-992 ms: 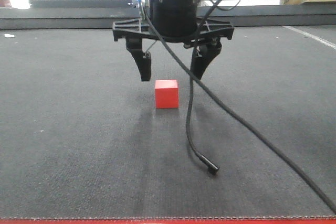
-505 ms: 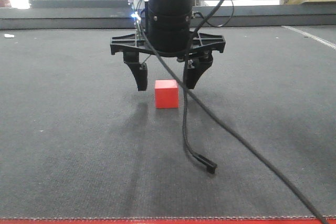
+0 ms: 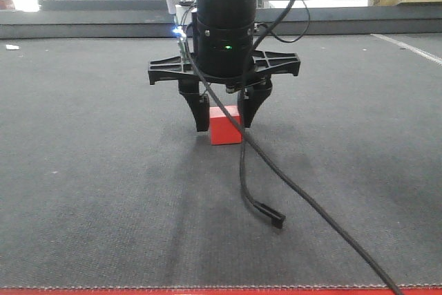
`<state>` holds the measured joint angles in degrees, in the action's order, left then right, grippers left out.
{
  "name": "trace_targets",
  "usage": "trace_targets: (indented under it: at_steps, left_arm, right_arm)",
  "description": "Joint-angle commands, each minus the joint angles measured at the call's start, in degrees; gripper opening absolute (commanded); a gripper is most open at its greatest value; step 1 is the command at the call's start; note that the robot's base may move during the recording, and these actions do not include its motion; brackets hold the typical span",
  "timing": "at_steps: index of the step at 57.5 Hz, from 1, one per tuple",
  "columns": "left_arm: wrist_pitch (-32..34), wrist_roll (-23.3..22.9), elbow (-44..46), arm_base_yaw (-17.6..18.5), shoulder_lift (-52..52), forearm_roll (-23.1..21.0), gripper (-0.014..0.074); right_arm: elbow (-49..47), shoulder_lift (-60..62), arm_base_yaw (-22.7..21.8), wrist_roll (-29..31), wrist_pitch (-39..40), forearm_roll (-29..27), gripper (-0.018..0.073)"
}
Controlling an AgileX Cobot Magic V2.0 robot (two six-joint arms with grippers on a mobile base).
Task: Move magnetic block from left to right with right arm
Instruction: 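Close the right gripper on the red cube and lift it, then hold the red cube raised in the right gripper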
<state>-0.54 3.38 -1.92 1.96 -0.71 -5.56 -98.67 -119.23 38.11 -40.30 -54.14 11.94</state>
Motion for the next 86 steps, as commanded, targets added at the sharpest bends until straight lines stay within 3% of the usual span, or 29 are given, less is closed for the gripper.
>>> trace_targets:
  at_steps: [1,15,36,46,60,70,71,86]
  left_arm:
    - [5.13,-0.40,-0.37,0.22,-0.75,-0.26,-0.0126]
    - [5.13,-0.40,-0.37,0.22,-0.75,-0.26,-0.0126]
    - [5.13,-0.40,-0.37,0.22,-0.75,-0.26,-0.0126]
    - [5.13,-0.40,-0.37,0.22,-0.75,-0.26,-0.0126]
    - [5.13,-0.40,-0.37,0.22,-0.75,-0.26,-0.0126]
    - [5.13,-0.40,-0.37,0.22,-0.75,-0.26,-0.0126]
    - [5.13,-0.40,-0.37,0.22,-0.75,-0.26,-0.0126]
    - [5.13,-0.40,-0.37,0.22,-0.75,-0.26,-0.0126]
  right_arm:
    - [-1.98,6.86,-2.18,3.36,0.40,0.63,0.0194]
    - [3.67,18.18,-10.16,18.39,1.34,-3.45,0.0194]
    - [33.80,42.52,-20.13,27.09,15.63,-3.45,0.0194]
    - [45.98,54.73,-20.45,30.60,20.24,-4.15,0.0194]
    - [58.26,72.57,-20.17,30.68,23.47,-4.93,0.0194]
    - [60.53,83.64,-20.17,30.68,23.67,-4.78,0.0194]
    - [60.53,89.98,-20.17,30.68,24.51,-4.57,0.0194]
    - [60.53,102.50,-20.17,30.68,29.36,-4.45,0.0194]
